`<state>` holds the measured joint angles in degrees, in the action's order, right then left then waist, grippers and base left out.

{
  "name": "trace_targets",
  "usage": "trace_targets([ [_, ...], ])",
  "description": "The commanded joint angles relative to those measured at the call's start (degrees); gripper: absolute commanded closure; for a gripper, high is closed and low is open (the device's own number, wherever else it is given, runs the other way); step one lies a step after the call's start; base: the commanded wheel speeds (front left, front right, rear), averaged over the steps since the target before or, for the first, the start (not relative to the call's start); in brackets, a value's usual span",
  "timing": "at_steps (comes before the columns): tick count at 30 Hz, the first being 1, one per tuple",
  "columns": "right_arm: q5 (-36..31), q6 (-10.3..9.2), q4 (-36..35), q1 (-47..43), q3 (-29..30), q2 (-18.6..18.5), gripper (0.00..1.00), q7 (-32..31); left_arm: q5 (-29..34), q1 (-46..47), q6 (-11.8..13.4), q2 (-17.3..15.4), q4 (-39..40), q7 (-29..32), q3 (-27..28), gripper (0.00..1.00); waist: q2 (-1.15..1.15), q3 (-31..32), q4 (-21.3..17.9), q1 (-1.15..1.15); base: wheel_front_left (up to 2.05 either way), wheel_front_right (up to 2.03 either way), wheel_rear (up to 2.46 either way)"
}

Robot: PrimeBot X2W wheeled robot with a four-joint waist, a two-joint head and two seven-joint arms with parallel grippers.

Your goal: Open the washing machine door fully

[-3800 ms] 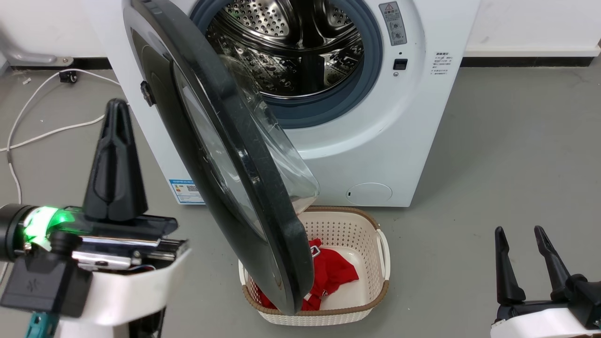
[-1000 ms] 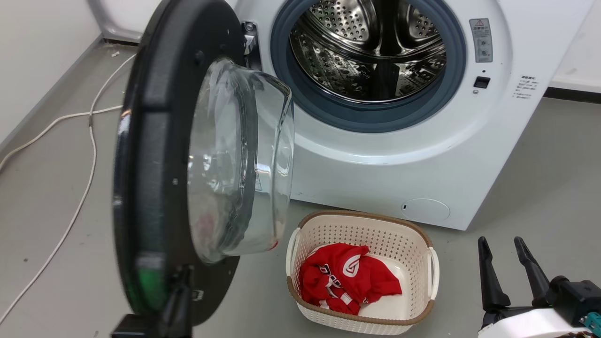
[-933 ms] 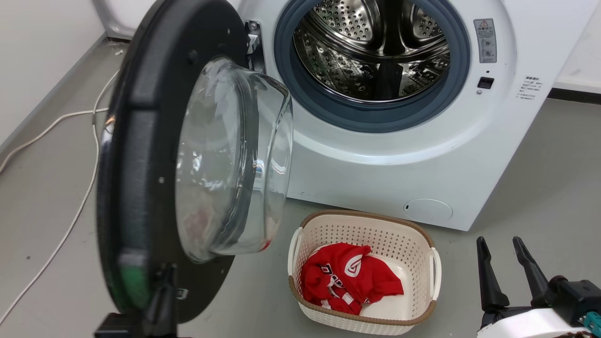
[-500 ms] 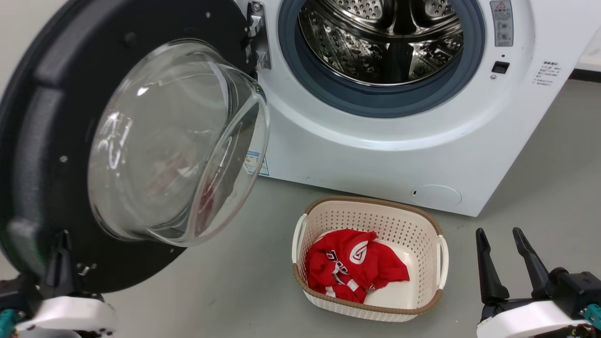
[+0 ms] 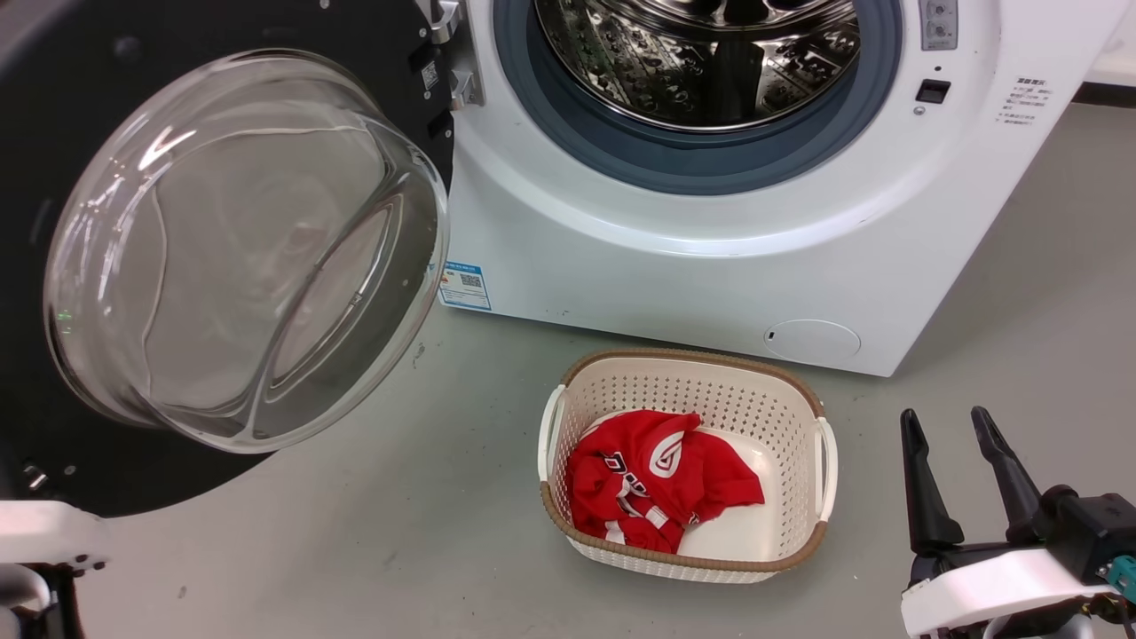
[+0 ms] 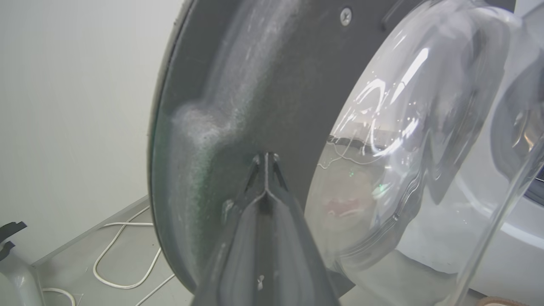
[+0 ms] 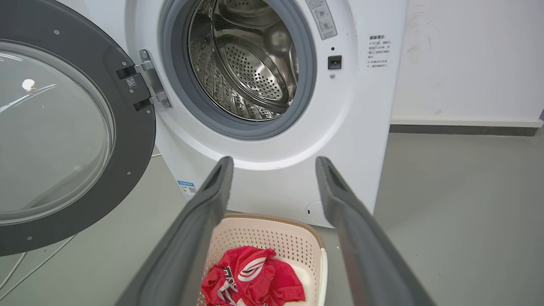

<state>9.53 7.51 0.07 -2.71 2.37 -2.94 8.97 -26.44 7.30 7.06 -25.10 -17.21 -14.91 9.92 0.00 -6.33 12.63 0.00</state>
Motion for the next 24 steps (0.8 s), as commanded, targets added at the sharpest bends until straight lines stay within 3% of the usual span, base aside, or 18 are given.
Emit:
trace_targets([
  [1, 0.3, -0.03, 0.1, 0.5, -0.1, 0.1, 0.00, 0.0, 0.4, 1.0, -0.2, -0.7, -0.7, -0.4, 0.9, 1.00, 0.00, -0.1, -0.2, 0.00, 0.00, 0.00, 0.00],
  [8, 0.0, -0.04, 0.9, 0.7, -0.5, 0.1, 0.00, 0.4, 3.6, 0.7, -1.9, 1.7, -1.1, -0.4, 2.2, 1.00, 0.00, 0.8, -1.1, 0.00, 0.00, 0.00, 0.00],
  [17, 0.1, -0.04, 2.4, -1.2, -0.7, 0.1, 0.00, 0.8, 8.4, -7.9, -2.8, 7.8, 7.3, -0.3, 1.6, 1.00, 0.00, 4.7, -1.6, 0.00, 0.00, 0.00, 0.00],
  [18, 0.1, -0.04, 2.3, -1.3, -0.6, 0.1, 0.00, 0.8, 8.9, -8.9, -2.8, 8.7, 8.5, -0.3, 1.1, 0.84, 0.00, 5.0, -1.7, 0.00, 0.00, 0.00, 0.00],
  [21, -0.4, -0.04, 2.2, -2.0, -0.7, 0.1, 0.00, 0.6, 10.4, -11.9, -2.5, 11.1, 12.0, -0.3, -0.3, 0.00, 0.00, 5.7, -1.8, 0.00, 0.00, 0.00, 0.00],
  [24, -1.0, -0.03, 2.0, -2.4, -0.5, 0.1, 0.00, 0.1, 11.6, -13.4, -3.0, 13.4, 15.1, -0.3, -2.0, 0.00, 0.00, 6.0, -1.8, 0.00, 0.00, 0.00, 0.00],
])
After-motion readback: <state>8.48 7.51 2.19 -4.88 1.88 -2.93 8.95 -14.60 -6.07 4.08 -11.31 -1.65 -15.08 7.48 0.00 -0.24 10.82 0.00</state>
